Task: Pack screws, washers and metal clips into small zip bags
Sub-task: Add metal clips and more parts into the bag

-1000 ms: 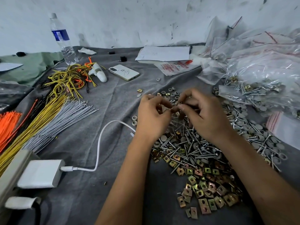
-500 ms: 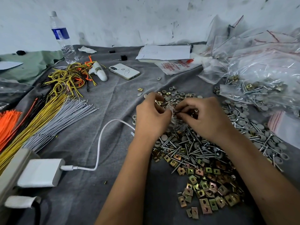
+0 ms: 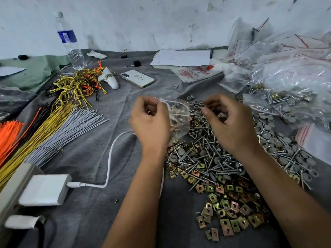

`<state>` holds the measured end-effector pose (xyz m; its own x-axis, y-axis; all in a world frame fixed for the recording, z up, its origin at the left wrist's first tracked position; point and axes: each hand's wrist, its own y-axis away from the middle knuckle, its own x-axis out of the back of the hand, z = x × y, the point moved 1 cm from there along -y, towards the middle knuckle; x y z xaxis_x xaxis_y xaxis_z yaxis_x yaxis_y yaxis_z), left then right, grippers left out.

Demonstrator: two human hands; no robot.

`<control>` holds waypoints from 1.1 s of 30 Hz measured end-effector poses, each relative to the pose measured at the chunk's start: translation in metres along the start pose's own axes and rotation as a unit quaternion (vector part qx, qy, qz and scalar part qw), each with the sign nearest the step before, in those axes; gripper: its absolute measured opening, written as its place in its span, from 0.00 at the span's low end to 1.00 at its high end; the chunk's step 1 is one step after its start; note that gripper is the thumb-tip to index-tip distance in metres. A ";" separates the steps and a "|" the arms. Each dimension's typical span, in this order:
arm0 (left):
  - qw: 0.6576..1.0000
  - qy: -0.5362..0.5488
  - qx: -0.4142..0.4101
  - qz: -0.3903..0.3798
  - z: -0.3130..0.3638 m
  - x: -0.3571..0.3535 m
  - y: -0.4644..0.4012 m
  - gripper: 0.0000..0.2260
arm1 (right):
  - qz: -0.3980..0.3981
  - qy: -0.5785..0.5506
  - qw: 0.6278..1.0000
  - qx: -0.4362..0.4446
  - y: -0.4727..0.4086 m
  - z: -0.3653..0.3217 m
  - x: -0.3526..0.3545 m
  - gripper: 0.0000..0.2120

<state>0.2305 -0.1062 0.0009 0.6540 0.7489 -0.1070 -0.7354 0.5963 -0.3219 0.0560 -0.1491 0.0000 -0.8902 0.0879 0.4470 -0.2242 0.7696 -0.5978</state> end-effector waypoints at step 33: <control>0.981 -0.069 -0.029 -0.181 -0.006 -0.017 0.018 0.06 | -0.096 0.069 0.989 0.086 -0.008 0.000 0.019 0.04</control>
<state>0.2074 -0.1099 -0.0081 0.8370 0.5259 0.1513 -0.4460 0.8158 -0.3682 0.0412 -0.1535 0.0137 -0.7645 0.0444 0.6431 -0.4594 0.6624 -0.5918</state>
